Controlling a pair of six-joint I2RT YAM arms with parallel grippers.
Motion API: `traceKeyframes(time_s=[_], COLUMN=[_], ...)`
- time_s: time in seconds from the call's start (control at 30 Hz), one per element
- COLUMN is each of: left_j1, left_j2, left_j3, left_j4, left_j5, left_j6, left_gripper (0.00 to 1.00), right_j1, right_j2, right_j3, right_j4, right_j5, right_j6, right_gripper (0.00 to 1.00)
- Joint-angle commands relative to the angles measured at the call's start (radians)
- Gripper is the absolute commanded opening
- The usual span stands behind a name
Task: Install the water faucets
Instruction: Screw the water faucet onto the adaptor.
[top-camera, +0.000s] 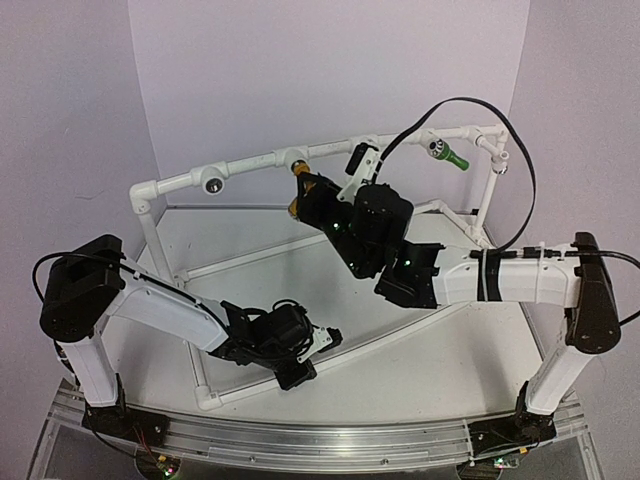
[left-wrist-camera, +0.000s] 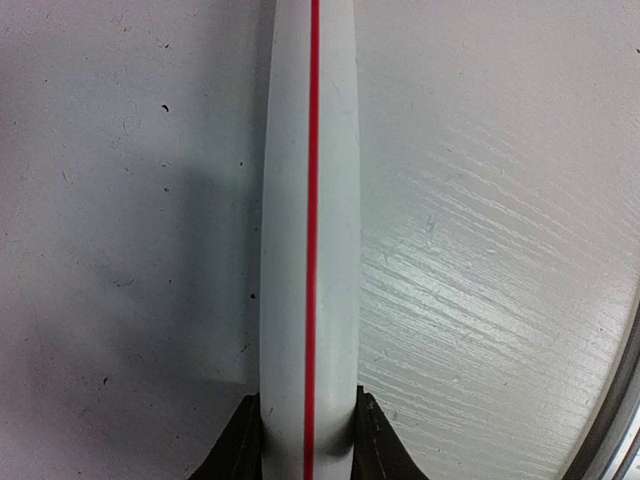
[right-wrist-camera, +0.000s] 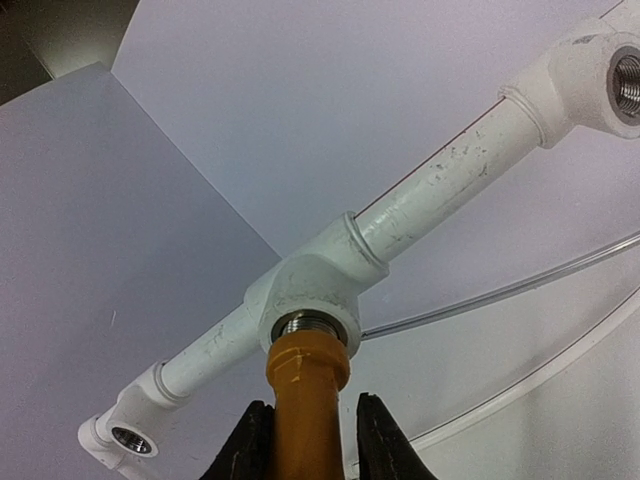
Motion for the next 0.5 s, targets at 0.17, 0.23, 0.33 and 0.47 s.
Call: traceKeyframes(time_s=[0.17, 0.23, 0.33, 0.47], left_j1=[-0.053, -0.052, -0.052, -0.052], left_j2=[0.149, 0.150, 0.152, 0.154], left_j3=[-0.010, -0.011, -0.009, -0.007], left_j4=[0.045, 0.045, 0.046, 0.045], left_j5=[0.118, 0.117, 0.117, 0.117], left_j6=[0.015, 0.015, 0.015, 0.015], left_gripper=[0.00, 0.00, 0.00, 0.00], right_j1=[-0.073, -0.062, -0.043, -0.028], right_j2=[0.075, 0.071, 0.054, 0.030], right_j3=[0.073, 0.068, 0.056, 0.044], right_j4=[0.176, 0.164, 0.150, 0.133], right_j5=[-0.169, -0.170, -0.151, -0.127], right_j6=[0.336, 0.295, 0.235, 0.195], right_gripper=[0.17, 0.29, 0.42, 0.50])
